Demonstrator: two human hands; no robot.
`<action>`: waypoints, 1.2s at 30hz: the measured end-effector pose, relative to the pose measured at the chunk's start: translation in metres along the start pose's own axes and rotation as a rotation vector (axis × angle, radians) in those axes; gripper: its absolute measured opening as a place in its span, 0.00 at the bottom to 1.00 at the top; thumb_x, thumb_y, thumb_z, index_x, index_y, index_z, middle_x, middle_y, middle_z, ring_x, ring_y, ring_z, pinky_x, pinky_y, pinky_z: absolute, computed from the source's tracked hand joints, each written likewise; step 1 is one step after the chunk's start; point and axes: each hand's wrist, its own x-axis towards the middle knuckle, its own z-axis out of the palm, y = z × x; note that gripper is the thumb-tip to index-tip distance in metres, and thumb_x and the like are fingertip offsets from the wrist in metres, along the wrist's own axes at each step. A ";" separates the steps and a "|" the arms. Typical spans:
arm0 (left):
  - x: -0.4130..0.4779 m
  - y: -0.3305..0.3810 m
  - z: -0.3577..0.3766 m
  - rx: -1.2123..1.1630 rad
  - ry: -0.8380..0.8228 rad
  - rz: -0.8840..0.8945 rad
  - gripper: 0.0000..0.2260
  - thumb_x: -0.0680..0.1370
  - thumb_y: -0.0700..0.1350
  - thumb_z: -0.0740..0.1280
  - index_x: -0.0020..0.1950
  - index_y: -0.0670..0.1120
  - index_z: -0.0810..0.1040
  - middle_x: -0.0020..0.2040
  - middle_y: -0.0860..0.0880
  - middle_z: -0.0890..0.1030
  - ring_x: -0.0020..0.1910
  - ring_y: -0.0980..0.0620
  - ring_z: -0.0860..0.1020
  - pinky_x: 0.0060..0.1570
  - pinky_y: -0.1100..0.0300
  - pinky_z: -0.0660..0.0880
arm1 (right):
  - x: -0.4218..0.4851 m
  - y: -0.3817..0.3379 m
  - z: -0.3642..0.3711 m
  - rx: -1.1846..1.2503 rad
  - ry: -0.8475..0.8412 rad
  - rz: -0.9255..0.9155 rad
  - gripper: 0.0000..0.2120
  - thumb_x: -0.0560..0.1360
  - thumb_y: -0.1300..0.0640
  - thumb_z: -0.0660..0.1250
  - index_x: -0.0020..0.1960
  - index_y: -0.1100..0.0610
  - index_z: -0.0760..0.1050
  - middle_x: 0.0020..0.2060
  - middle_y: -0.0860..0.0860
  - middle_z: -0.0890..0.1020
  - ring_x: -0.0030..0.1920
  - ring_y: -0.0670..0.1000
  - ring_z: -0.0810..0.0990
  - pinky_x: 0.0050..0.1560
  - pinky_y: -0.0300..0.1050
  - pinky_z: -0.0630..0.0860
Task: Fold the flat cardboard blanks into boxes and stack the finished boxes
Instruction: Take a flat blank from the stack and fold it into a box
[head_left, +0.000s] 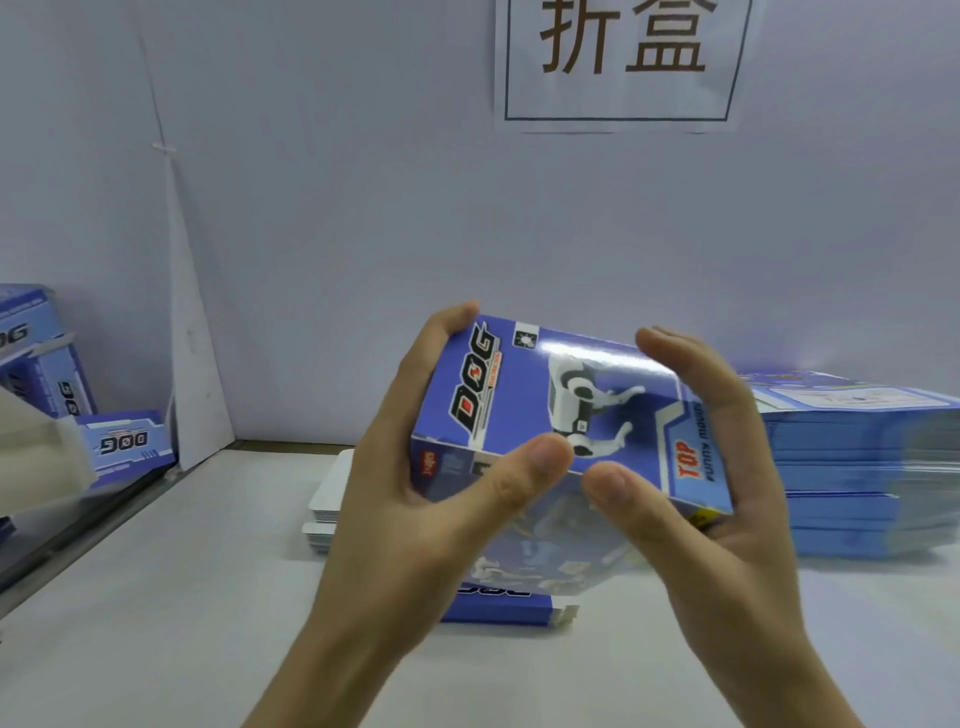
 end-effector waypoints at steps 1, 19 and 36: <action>-0.001 0.001 0.001 -0.016 0.002 -0.011 0.28 0.65 0.55 0.75 0.64 0.65 0.73 0.54 0.55 0.83 0.50 0.52 0.83 0.39 0.65 0.79 | -0.001 0.000 0.000 0.002 0.006 -0.015 0.29 0.65 0.37 0.75 0.64 0.36 0.72 0.68 0.49 0.71 0.66 0.57 0.75 0.60 0.55 0.77; 0.000 -0.002 -0.011 -0.008 -0.136 0.124 0.29 0.63 0.62 0.76 0.63 0.67 0.73 0.60 0.58 0.78 0.60 0.53 0.79 0.42 0.64 0.80 | 0.009 -0.002 -0.013 -0.237 -0.120 -0.241 0.24 0.71 0.41 0.70 0.62 0.47 0.67 0.63 0.53 0.70 0.73 0.50 0.64 0.63 0.35 0.70; 0.022 -0.015 -0.055 -0.339 -0.274 -0.736 0.30 0.65 0.71 0.66 0.54 0.50 0.84 0.54 0.42 0.84 0.52 0.40 0.83 0.44 0.47 0.80 | 0.003 0.014 -0.010 -0.611 -0.163 -0.644 0.32 0.69 0.44 0.75 0.69 0.51 0.69 0.67 0.53 0.65 0.73 0.49 0.64 0.72 0.59 0.64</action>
